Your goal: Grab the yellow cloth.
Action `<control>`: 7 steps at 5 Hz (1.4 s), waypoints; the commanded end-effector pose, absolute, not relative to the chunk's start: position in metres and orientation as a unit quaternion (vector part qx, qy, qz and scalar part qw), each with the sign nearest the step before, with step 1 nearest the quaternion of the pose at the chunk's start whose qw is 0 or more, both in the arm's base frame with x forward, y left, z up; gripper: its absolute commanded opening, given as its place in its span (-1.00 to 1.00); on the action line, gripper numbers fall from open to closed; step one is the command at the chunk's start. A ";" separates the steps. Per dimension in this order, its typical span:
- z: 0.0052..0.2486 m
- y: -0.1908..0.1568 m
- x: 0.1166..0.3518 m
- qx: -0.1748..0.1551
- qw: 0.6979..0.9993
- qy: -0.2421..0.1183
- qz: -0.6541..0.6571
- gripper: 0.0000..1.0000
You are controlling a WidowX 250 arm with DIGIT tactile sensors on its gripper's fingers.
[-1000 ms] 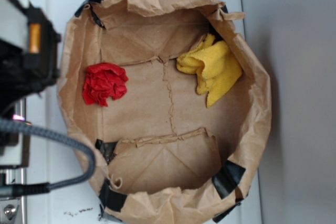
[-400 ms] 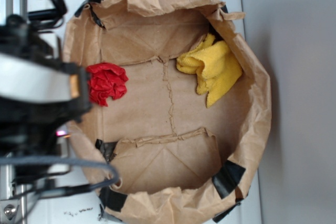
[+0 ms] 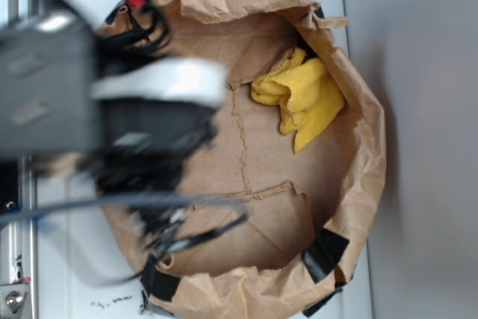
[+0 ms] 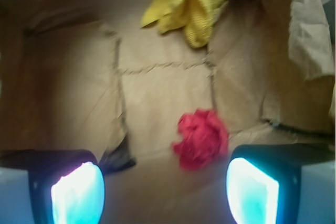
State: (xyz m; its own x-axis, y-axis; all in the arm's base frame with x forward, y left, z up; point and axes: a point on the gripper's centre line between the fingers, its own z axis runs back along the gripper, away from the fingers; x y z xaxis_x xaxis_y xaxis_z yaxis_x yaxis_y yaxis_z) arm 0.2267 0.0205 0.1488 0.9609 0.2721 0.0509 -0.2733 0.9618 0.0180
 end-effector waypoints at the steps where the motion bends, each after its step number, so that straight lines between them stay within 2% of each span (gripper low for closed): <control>1: 0.140 0.085 0.280 -0.007 0.951 -0.083 0.298 1.00; 3: 0.087 0.079 0.297 0.058 0.932 -0.083 0.348 1.00; 4: 0.078 0.077 0.310 0.082 0.903 -0.090 0.411 1.00; 5: 0.087 0.079 0.317 0.077 0.897 -0.077 0.429 1.00; 7: 0.087 0.079 0.317 0.077 0.897 -0.077 0.429 1.00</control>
State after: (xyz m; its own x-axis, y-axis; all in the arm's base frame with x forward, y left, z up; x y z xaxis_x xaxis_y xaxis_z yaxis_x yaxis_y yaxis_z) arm 0.3125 0.0712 0.0686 0.6407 0.7518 0.1558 -0.7676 0.6315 0.1097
